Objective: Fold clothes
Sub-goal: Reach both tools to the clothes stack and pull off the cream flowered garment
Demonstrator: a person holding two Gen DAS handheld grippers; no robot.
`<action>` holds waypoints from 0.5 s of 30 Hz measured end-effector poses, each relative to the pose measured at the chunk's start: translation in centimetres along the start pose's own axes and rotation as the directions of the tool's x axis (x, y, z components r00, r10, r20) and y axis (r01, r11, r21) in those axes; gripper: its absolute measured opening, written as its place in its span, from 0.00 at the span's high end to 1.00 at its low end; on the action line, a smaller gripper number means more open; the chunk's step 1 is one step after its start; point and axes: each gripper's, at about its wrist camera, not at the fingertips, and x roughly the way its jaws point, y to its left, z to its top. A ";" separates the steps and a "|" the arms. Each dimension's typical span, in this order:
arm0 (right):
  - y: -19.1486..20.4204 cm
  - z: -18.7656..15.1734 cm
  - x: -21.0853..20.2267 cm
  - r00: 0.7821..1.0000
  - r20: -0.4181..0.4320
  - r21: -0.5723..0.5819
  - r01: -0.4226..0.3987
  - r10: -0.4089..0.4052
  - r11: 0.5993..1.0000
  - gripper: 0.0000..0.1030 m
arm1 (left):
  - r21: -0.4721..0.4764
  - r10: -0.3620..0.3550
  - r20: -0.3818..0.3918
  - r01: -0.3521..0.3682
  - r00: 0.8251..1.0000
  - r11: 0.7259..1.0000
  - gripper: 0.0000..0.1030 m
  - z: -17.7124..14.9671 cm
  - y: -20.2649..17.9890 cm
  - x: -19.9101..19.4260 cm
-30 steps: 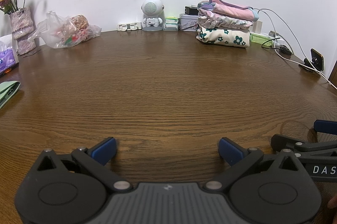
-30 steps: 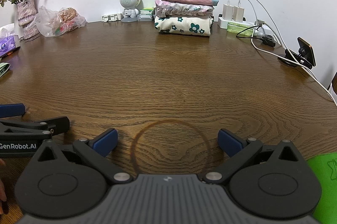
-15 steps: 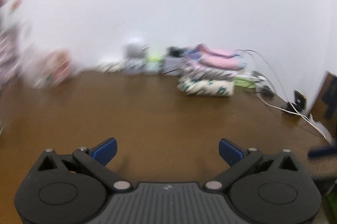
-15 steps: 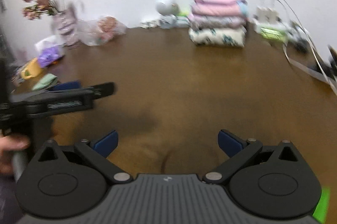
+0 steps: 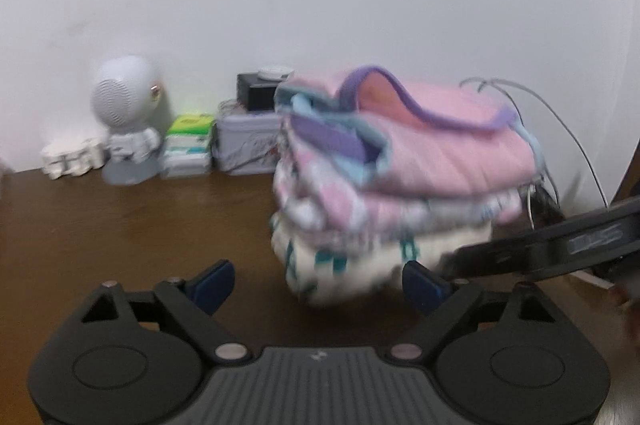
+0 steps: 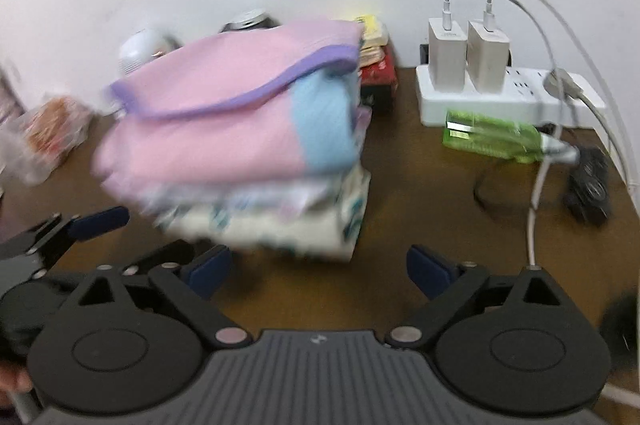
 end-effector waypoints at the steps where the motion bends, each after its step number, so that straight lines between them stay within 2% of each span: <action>1: -0.5 0.3 1.0 1.000 0.000 0.028 -0.026 0.026 0.999 0.14 | -0.010 -0.023 0.000 0.023 1.000 1.000 0.35 0.3 0.1 0.7; 2: -0.9 0.6 1.7 0.997 0.004 0.046 -0.079 0.079 0.996 0.23 | -0.036 -0.067 -0.002 0.067 0.998 0.997 0.66 0.6 0.4 1.1; 3: -1.1 0.7 2.0 0.990 0.028 0.057 -0.142 0.141 0.988 0.53 | -0.077 -0.104 -0.011 0.103 0.994 0.992 0.76 0.8 0.8 1.4; 4: -1.3 0.8 2.0 0.981 0.057 0.070 -0.191 0.187 0.979 0.58 | -0.116 -0.114 -0.016 0.111 0.993 0.987 0.82 1.2 1.0 1.4; 5: -1.3 0.8 1.8 0.978 0.075 0.077 -0.200 0.195 0.977 0.63 | -0.139 -0.111 -0.007 0.109 0.994 0.984 0.84 1.5 1.1 1.2; 7: -0.5 0.9 0.5 0.971 0.089 0.042 -0.227 0.223 0.973 0.80 | -0.160 -0.101 0.037 0.106 0.994 0.982 0.88 2.1 1.2 -0.5; 9: 0.6 0.9 -2.3 0.953 0.106 0.005 -0.284 0.282 0.959 0.95 | -0.192 -0.114 0.072 0.126 0.991 0.973 0.91 3.0 1.5 -3.4; 10: 1.1 1.0 -3.9 0.941 0.119 -0.013 -0.318 0.318 0.948 0.96 | -0.197 -0.148 0.109 0.167 0.983 0.966 0.92 3.6 1.5 -5.8; 11: 1.8 1.0 -6.2 0.922 0.143 -0.036 -0.359 0.361 0.933 0.96 | -0.194 -0.191 0.151 0.219 0.970 0.956 1.00 4.1 1.5 -8.4; 12: 2.5 0.9 -8.8 0.902 0.165 -0.066 -0.394 0.399 0.917 0.97 | -0.177 -0.246 0.208 0.283 0.947 0.943 1.00 4.7 1.3 -11.5; 13: 3.2 0.8 -11.3 0.881 0.180 -0.095 -0.427 0.438 0.899 0.98 | -0.149 -0.304 0.269 0.351 0.914 0.924 1.00 5.2 1.0 -14.7; 15: 5.3 0.3 -16.6 0.837 0.202 -0.161 -0.484 0.509 0.860 0.98 | -0.058 -0.327 0.379 0.375 0.866 0.925 0.99 5.7 -0.5 -21.7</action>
